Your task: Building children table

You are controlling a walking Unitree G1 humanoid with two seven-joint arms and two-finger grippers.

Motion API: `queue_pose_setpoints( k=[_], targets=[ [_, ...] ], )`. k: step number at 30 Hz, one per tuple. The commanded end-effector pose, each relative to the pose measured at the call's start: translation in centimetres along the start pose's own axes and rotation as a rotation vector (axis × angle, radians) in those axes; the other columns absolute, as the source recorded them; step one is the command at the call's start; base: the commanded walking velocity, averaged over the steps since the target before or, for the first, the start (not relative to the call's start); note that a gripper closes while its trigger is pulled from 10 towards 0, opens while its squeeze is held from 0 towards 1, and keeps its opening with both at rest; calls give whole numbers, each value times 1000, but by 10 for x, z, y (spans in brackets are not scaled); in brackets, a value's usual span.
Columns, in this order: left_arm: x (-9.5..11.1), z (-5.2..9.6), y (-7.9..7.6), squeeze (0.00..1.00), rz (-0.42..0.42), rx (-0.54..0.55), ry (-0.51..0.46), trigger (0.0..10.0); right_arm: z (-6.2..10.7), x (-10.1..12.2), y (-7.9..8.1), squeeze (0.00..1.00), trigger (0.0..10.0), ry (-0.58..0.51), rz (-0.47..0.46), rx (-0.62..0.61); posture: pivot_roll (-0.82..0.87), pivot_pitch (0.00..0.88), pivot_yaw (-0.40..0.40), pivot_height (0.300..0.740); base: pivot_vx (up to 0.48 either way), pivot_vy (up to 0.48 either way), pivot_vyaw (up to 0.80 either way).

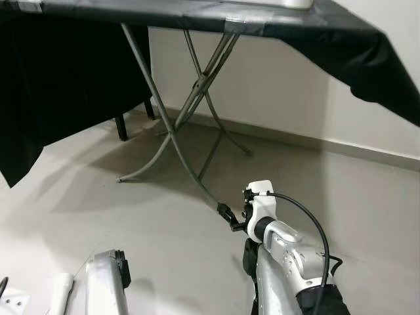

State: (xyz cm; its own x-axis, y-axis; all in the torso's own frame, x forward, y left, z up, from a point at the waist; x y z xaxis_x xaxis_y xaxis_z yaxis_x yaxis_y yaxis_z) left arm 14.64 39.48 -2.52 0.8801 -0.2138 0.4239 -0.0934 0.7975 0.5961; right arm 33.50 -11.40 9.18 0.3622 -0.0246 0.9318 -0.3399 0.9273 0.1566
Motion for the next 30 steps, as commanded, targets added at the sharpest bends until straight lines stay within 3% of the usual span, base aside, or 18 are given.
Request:
queue_pose_setpoints(
  k=[1, 5, 9, 11, 19, 22, 30],
  targets=[
    [-19, 1, 3, 0, -19, -11, 62, 10000, -1, -2, 0, 0, 10000, 13, -19, 4, -10, 0, -36, 300, 0, 0, 0],
    [-51, 5, -2, 0, -46, -48, 155, 10000, -1, -3, 1, 0, 10000, 19, -23, 10, -9, 0, -38, 300, 0, 0, 0],
    [-59, 7, -8, 0, -22, -75, 177, 10000, -1, -4, 2, 0, 10000, 23, -24, 15, -5, 0, -44, 300, 0, 0, 0],
    [-59, 7, -18, 0, 1, -131, 174, 10000, -2, -4, 3, 0, 10000, 28, -21, 22, -5, 0, -45, 300, 0, 0, 0],
    [-47, 5, -30, 0, 74, -201, 117, 10000, -2, -2, 4, 0, 10000, 22, 2, 19, -17, 0, -42, 300, 0, 0, 0],
    [-30, 3, -41, 0, 140, -273, 47, 10000, 1, 4, 1, 0, 10000, 7, 44, 7, -44, 0, -40, 300, 0, 0, 0],
    [-22, 3, -50, 0, 138, -314, 17, 10000, 10, 10, -7, 0, 10000, 17, 69, -4, -97, 0, -60, 300, 0, 0, 0]
  ],
)
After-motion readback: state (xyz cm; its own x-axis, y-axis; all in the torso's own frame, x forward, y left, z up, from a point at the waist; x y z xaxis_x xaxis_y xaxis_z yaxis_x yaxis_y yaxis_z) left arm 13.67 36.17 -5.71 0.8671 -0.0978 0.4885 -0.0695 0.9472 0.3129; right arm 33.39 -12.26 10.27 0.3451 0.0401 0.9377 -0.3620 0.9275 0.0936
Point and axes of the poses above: a point about 5 cm out from each wrist's last joint towards the gripper, its own z axis pointing back from the gripper into the wrist, its own x axis along the axis of the wrist's last joint, y = z × x, the point moved 2 cm from there along -z, pointing out of the wrist towards the gripper
